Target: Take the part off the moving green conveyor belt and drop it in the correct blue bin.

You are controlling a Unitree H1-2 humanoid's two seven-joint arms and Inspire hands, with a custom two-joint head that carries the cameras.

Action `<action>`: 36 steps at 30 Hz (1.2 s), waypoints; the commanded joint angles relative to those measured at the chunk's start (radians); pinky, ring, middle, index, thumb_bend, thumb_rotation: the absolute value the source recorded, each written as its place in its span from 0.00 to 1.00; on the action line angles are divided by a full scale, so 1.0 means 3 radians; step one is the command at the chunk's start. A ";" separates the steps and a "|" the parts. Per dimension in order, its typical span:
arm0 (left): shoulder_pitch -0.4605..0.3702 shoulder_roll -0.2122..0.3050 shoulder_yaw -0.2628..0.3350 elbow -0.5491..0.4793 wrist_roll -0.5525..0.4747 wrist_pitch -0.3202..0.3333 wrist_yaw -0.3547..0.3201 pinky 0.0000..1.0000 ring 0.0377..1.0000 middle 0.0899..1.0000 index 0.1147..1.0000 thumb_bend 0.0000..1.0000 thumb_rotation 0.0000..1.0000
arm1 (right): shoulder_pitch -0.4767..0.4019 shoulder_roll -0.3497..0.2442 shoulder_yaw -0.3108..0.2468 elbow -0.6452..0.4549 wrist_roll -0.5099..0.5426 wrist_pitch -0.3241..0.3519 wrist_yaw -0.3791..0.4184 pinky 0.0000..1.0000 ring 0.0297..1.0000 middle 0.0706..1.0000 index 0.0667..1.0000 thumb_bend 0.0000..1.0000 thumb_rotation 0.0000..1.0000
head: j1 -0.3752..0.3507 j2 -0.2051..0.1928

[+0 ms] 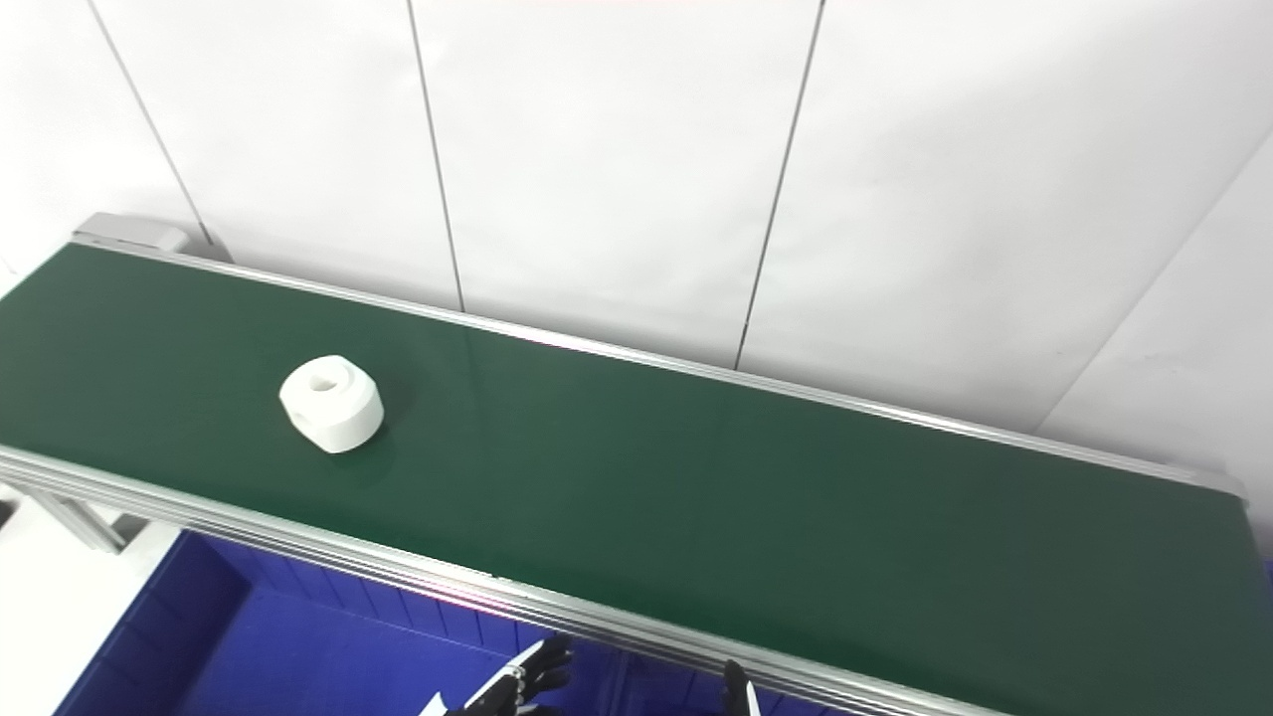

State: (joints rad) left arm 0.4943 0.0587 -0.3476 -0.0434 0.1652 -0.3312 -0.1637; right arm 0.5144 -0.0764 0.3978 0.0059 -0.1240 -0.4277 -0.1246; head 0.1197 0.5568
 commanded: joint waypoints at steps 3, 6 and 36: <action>0.0003 0.0040 -0.0020 -0.0240 -0.0088 -0.0308 0.0004 0.79 0.91 0.94 0.94 0.85 0.73 | -0.0027 0.0043 -0.0020 -0.0038 -0.0015 -0.0137 0.0040 1.00 1.00 1.00 1.00 0.90 0.97 | -0.0016 0.0004; 0.0005 0.0039 -0.0014 -0.0604 -0.0149 -0.0321 0.0003 0.81 0.93 0.95 0.98 0.92 0.66 | -0.0038 0.0049 -0.0031 -0.0034 -0.0029 -0.0136 0.0039 1.00 1.00 1.00 1.00 0.89 0.97 | -0.0017 0.0007; -0.3044 0.1791 0.0495 -0.0095 0.1606 -0.0186 -0.0594 0.75 0.83 0.82 0.83 1.00 0.13 | -0.0246 0.0158 -0.0066 0.0261 0.0003 -0.0138 0.0125 1.00 0.99 1.00 1.00 0.85 0.95 | -0.0081 -0.0044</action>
State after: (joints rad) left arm -0.3532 0.5592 -0.1908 -0.0874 0.6246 -0.3633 -0.3337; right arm 0.4425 -0.0369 0.3784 0.0996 -0.1240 -0.4277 -0.0940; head 0.0936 0.5430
